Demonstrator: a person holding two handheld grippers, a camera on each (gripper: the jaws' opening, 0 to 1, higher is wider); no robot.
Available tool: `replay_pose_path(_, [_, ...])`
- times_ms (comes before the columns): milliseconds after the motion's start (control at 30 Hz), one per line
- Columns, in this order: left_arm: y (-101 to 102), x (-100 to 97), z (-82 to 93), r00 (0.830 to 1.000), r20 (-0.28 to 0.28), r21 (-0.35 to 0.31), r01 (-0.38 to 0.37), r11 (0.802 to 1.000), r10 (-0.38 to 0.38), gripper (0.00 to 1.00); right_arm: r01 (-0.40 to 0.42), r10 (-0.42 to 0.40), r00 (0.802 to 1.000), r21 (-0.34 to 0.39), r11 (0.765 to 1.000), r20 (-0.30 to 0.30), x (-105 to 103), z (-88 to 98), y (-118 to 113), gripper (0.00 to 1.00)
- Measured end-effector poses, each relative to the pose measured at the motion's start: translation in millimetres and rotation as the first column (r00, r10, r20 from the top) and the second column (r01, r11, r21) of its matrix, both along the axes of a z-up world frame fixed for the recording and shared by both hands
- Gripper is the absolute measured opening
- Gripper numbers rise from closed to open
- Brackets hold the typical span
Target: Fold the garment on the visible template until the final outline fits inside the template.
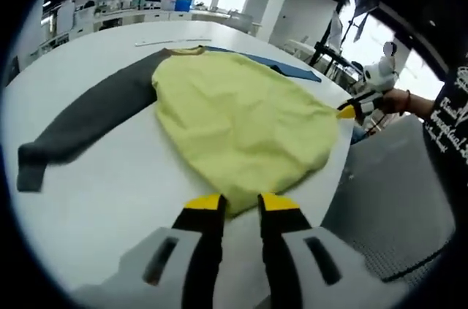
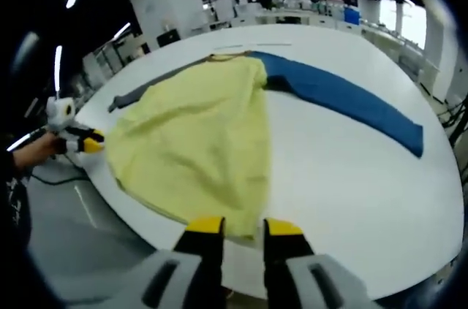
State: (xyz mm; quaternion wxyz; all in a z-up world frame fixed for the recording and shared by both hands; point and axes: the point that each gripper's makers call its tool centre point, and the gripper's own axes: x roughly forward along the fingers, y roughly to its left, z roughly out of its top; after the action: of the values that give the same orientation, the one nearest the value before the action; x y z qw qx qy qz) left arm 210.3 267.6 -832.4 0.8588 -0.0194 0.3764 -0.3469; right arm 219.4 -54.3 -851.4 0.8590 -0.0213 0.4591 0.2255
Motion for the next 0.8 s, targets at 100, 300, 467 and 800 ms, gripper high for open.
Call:
replay_pose_path(100, [0.7,3.1,5.6,1.000,-0.003,-0.005,0.010,1.000,-0.010,0.00,0.001,-0.001,1.000,-0.021,1.000,0.012,0.2,-1.1,-3.6,0.06])
replay_pose_path(300, [-19.4,23.1,36.8,0.999,0.043,-0.074,0.035,0.997,-0.032,0.00,0.021,-0.021,1.000,-0.005,1.000,0.009,3.4,-1.5,-8.2,0.02])
replay_pose_path(467, [-35.6,41.1,44.8,0.999,0.035,-0.128,0.037,0.991,-0.032,0.00,0.025,-0.025,1.000,-0.002,1.000,0.008,3.8,-1.5,-6.1,0.02])
replay_pose_path(800, [-63.9,76.3,30.6,1.000,0.021,-0.144,0.023,0.989,-0.020,0.00,0.019,-0.019,1.000,-0.004,1.000,0.008,5.3,-1.8,-6.4,0.01])
